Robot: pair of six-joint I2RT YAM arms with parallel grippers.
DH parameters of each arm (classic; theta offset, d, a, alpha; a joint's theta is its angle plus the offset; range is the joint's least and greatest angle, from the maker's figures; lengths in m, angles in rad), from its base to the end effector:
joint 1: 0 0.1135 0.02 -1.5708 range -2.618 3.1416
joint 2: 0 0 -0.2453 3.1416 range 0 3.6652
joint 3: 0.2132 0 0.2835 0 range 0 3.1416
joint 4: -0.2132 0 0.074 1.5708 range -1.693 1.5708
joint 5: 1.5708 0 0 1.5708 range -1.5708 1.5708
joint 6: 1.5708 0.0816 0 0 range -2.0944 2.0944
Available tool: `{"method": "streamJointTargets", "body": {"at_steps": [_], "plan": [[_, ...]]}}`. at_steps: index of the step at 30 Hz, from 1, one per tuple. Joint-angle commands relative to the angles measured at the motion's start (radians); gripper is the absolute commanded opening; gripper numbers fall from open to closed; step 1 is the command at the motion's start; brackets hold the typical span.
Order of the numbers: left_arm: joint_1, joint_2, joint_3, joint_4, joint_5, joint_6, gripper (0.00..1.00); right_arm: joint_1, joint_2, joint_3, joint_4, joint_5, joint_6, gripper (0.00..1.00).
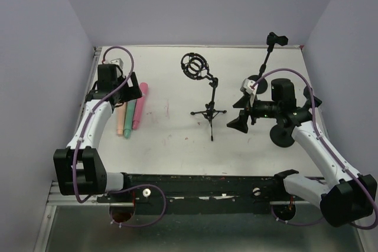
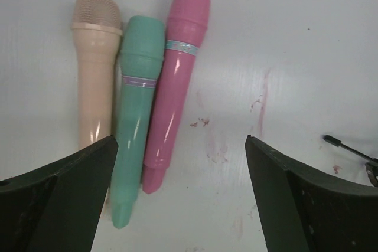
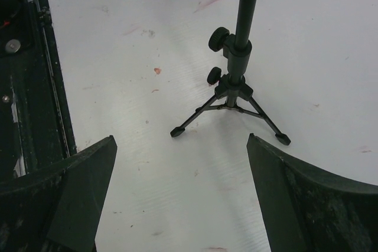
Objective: Attach the microphones to the stand
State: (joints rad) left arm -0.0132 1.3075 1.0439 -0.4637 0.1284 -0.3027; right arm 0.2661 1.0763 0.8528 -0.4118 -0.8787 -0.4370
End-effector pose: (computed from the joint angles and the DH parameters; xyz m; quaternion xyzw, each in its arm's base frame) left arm 0.3549 -0.0151 0.2331 -0.1053 0.9048 -0.1221 0.3942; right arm 0.2619 0.1365 0.2517 -0.4582 0.6924 0.3434 0.4390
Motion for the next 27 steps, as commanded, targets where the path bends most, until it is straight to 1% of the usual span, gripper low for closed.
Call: {"method": "streamJointTargets", "body": {"at_steps": [1, 2, 5, 10, 11, 13, 24, 27], "plan": [[0.116, 0.061, 0.028, -0.032, -0.042, 0.043, 0.92, -0.005, -0.027, 0.031, 0.013, 0.020, 0.020, 1.00], [0.140, 0.087, 0.036, -0.033, -0.036, 0.043, 0.90, -0.005, -0.026, 0.028, 0.014, 0.017, 0.021, 1.00], [0.192, 0.157, 0.060, -0.047, -0.019, 0.051, 0.80, -0.005, -0.026, 0.031, 0.008, 0.003, 0.024, 1.00], [0.220, 0.254, 0.083, -0.064, -0.038, 0.065, 0.68, -0.005, -0.030, 0.032, 0.004, -0.008, 0.023, 1.00], [0.222, 0.275, 0.090, -0.070, -0.044, 0.068, 0.68, -0.005, -0.033, 0.032, 0.004, -0.006, 0.023, 1.00], [0.222, 0.305, 0.102, -0.082, -0.050, 0.073, 0.63, -0.005, -0.033, 0.034, 0.001, -0.011, 0.021, 1.00], [0.216, 0.417, 0.116, -0.115, -0.072, 0.073, 0.59, -0.005, -0.029, 0.031, -0.002, -0.016, 0.018, 1.00], [0.197, 0.437, 0.125, -0.131, -0.102, 0.074, 0.57, -0.005, -0.030, 0.031, -0.002, -0.014, 0.015, 1.00]]}}
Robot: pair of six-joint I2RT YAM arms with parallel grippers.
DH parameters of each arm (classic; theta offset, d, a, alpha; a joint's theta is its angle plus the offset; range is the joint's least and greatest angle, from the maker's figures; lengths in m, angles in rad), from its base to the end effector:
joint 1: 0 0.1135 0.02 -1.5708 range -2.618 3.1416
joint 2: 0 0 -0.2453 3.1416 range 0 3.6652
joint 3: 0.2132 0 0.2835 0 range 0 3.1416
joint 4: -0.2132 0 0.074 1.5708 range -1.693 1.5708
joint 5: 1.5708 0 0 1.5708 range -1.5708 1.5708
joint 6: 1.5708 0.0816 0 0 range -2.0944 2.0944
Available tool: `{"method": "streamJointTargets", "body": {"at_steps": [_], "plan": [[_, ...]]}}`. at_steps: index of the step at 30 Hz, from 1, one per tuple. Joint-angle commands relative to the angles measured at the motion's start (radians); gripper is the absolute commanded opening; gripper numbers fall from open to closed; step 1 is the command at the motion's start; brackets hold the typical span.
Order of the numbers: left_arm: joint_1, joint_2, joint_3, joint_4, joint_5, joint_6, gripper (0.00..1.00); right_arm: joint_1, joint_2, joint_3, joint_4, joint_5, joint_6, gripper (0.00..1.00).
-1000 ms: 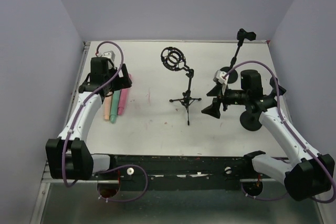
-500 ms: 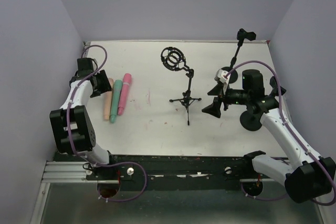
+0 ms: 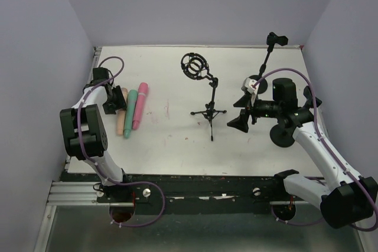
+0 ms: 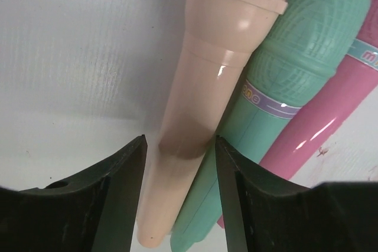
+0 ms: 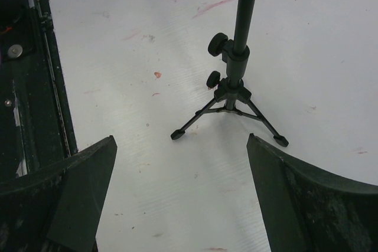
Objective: Attach the microphones to the stand
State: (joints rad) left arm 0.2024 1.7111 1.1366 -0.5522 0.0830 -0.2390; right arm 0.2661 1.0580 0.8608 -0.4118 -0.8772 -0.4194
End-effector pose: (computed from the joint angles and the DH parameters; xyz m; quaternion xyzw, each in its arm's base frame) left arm 0.3797 0.0710 0.1159 -0.2044 0.9530 -0.0445 0.2193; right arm 0.2600 0.1359 0.2596 -0.4548 0.6900 0.3433 0.4464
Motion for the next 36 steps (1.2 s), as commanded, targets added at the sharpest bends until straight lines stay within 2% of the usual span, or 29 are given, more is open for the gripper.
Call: {"method": "streamJointTargets", "body": {"at_steps": [1, 12, 20, 26, 30, 36], "plan": [[-0.024, 0.035, 0.034, -0.046, -0.069, 0.010, 0.57, -0.005, -0.012, 0.023, -0.002, -0.017, -0.002, 1.00], [-0.064, 0.048, 0.048, -0.097, -0.181, 0.027, 0.55, -0.007, -0.018, 0.026, -0.009, -0.016, -0.005, 1.00], [-0.067, 0.067, 0.068, -0.137, -0.154, 0.030, 0.63, -0.007, -0.020, 0.026, -0.010, -0.019, -0.005, 1.00], [-0.067, 0.079, 0.084, -0.160, -0.137, 0.033, 0.62, -0.007, -0.027, 0.032, -0.015, -0.009, -0.009, 1.00], [-0.069, 0.078, 0.083, -0.157, -0.138, 0.033, 0.58, -0.007, -0.036, 0.032, -0.016, -0.008, -0.009, 1.00], [-0.070, 0.070, 0.072, -0.149, -0.137, 0.032, 0.38, -0.007, -0.041, 0.035, -0.019, -0.006, -0.010, 1.00]]}}
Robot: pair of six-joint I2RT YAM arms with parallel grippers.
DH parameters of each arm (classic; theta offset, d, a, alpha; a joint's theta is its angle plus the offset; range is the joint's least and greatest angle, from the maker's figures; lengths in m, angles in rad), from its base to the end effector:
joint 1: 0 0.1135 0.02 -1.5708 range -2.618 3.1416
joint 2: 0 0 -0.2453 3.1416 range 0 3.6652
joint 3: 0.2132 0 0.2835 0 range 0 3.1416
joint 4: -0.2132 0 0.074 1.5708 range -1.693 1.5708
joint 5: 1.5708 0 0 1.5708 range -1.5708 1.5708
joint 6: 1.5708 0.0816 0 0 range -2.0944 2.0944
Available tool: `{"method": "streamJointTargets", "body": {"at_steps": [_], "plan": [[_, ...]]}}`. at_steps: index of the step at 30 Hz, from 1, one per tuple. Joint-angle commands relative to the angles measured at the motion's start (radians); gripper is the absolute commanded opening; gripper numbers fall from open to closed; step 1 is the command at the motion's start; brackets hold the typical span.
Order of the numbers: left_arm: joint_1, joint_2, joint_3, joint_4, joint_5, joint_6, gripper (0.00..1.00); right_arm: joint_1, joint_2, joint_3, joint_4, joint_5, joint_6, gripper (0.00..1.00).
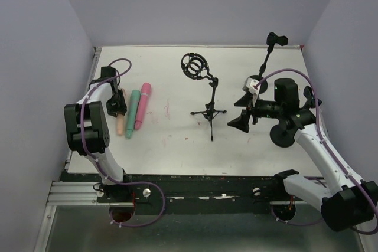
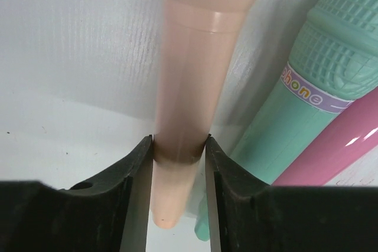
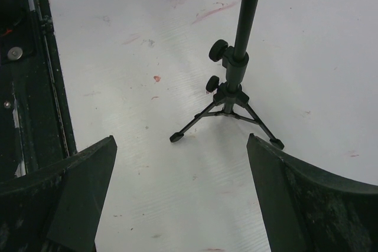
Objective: Attach the microphones to the stand
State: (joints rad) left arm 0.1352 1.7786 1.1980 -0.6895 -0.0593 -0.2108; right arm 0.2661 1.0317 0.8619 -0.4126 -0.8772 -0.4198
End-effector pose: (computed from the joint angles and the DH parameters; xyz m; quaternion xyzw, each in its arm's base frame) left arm 0.3771 0.0562 0.1032 -0.1745 0.9728 0.0236 0.1507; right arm 0.2562 0.1349 0.2669 -0.4577 0.6829 0.3398 0.4569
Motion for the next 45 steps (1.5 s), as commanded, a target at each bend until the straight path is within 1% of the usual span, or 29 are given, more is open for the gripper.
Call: {"method": "streamJointTargets", "body": {"at_steps": [1, 2, 4, 8, 10, 13, 16, 19, 26, 28, 29, 31, 33, 34, 37, 40, 45], "plan": [[-0.005, 0.002, 0.008, -0.015, 0.009, 0.004, 0.38, -0.007, -0.016, 0.032, -0.018, -0.005, -0.010, 1.00], [-0.006, 0.001, 0.006, -0.019, 0.016, 0.004, 0.35, -0.007, -0.016, 0.032, -0.018, -0.006, -0.010, 1.00], [-0.016, -0.008, -0.003, -0.022, 0.030, 0.002, 0.34, -0.007, -0.018, 0.032, -0.018, -0.005, -0.011, 1.00], [-0.032, -0.028, -0.023, -0.028, 0.026, -0.004, 0.37, -0.007, -0.016, 0.032, -0.022, -0.006, -0.011, 1.00], [-0.032, -0.030, -0.021, -0.036, 0.012, -0.006, 0.41, -0.008, -0.018, 0.034, -0.022, -0.008, -0.013, 1.00], [-0.032, -0.024, -0.011, -0.042, 0.003, -0.010, 0.53, -0.007, -0.016, 0.034, -0.022, -0.008, -0.013, 1.00], [-0.032, -0.005, 0.011, -0.054, 0.016, -0.010, 0.59, -0.007, -0.015, 0.034, -0.023, -0.008, -0.013, 1.00], [-0.032, 0.011, 0.017, -0.061, 0.026, -0.007, 0.59, -0.007, -0.012, 0.034, -0.022, -0.006, -0.014, 1.00], [-0.048, 0.015, 0.011, -0.074, -0.005, -0.013, 0.58, -0.008, -0.012, 0.037, -0.026, -0.002, -0.016, 1.00], [-0.049, 0.016, 0.012, -0.074, -0.008, -0.013, 0.55, -0.008, -0.012, 0.038, -0.028, 0.000, -0.017, 1.00], [-0.048, 0.015, 0.011, -0.074, -0.008, -0.013, 0.52, -0.008, -0.012, 0.040, -0.031, 0.000, -0.017, 1.00], [-0.048, 0.013, 0.009, -0.070, -0.010, -0.012, 0.43, -0.010, -0.015, 0.039, -0.034, 0.001, -0.019, 1.00], [-0.048, 0.007, 0.006, -0.067, -0.014, -0.012, 0.32, -0.013, -0.016, 0.042, -0.034, 0.000, -0.019, 1.00], [-0.048, 0.002, 0.006, -0.065, -0.017, -0.013, 0.29, -0.013, -0.018, 0.040, -0.034, -0.002, -0.019, 1.00], [-0.049, -0.047, 0.002, -0.055, -0.027, -0.013, 0.16, -0.016, -0.022, 0.039, -0.037, 0.000, -0.022, 1.00], [-0.052, -0.151, -0.023, -0.033, -0.027, -0.015, 0.10, -0.019, -0.021, 0.042, -0.043, -0.005, -0.025, 1.00], [-0.085, -0.333, -0.084, 0.013, 0.005, -0.016, 0.07, -0.027, -0.007, 0.051, -0.083, -0.023, -0.053, 1.00]]}}
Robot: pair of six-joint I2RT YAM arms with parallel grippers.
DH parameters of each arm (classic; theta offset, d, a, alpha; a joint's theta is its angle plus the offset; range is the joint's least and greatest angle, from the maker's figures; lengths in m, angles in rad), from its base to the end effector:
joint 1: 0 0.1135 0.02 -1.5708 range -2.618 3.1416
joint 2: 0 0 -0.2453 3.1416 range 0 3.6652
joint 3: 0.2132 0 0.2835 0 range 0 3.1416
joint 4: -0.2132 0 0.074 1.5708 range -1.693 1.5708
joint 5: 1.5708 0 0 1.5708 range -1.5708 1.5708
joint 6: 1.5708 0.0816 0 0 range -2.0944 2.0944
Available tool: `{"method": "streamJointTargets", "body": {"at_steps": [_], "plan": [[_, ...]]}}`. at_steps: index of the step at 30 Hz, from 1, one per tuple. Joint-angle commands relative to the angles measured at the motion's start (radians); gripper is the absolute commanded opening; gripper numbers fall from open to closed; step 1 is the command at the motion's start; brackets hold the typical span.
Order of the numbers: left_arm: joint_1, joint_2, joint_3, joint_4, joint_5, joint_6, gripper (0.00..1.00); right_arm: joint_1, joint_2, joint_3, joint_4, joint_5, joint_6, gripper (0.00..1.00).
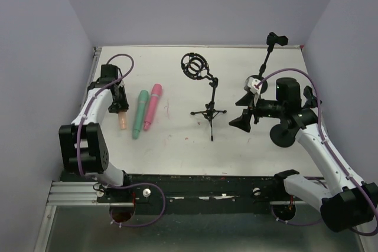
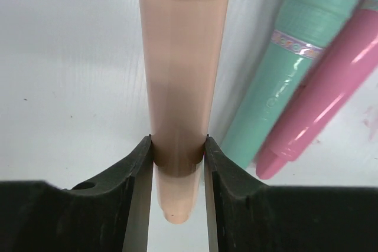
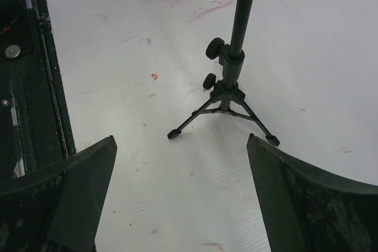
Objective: Attach the microphones to the stand
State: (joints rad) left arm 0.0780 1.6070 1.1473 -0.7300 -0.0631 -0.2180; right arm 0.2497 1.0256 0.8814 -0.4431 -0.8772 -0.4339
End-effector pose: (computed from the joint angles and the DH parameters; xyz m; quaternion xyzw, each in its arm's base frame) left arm 0.3601 0.0333 0.1452 -0.1506 0.9698 0.0177 0.1910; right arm 0.2564 0.1301 0.2729 -0.4564 0.6847 0.3334 0.4601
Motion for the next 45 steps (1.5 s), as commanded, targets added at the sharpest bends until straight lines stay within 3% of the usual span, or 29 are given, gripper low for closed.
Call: {"method": "streamJointTargets", "body": {"at_steps": [1, 6, 15, 21, 26, 33, 39, 45], "plan": [[-0.037, -0.192, -0.047, 0.064, 0.029, -0.009, 0.07, -0.012, 0.002, 0.034, -0.075, -0.038, -0.063, 1.00], [-0.124, -0.390, -0.124, 0.145, 0.169, -0.006, 0.06, -0.013, 0.001, 0.073, -0.189, -0.062, -0.126, 1.00], [-0.291, -0.846, -0.280, 0.383, 0.440, -0.014, 0.04, -0.013, 0.045, 0.336, -0.462, -0.094, -0.175, 1.00], [-0.434, -0.989, -0.267, 0.435, 0.528, -0.029, 0.03, -0.013, 0.123, 0.514, -0.588, -0.178, -0.201, 1.00], [-0.630, -0.932, -0.189, 0.495, 0.491, -0.087, 0.03, -0.012, 0.206, 0.689, -0.652, -0.253, -0.175, 1.00], [-0.891, -0.633, 0.050, 0.512, 0.364, -0.113, 0.02, -0.012, 0.290, 0.875, -0.611, -0.384, -0.016, 1.00], [-0.977, -0.438, 0.227, 0.503, 0.342, -0.113, 0.02, -0.013, 0.288, 0.886, -0.436, -0.388, 0.213, 0.99], [-1.018, -0.346, 0.295, 0.501, 0.330, -0.119, 0.02, -0.013, 0.234, 0.792, -0.217, -0.370, 0.473, 1.00]]}}
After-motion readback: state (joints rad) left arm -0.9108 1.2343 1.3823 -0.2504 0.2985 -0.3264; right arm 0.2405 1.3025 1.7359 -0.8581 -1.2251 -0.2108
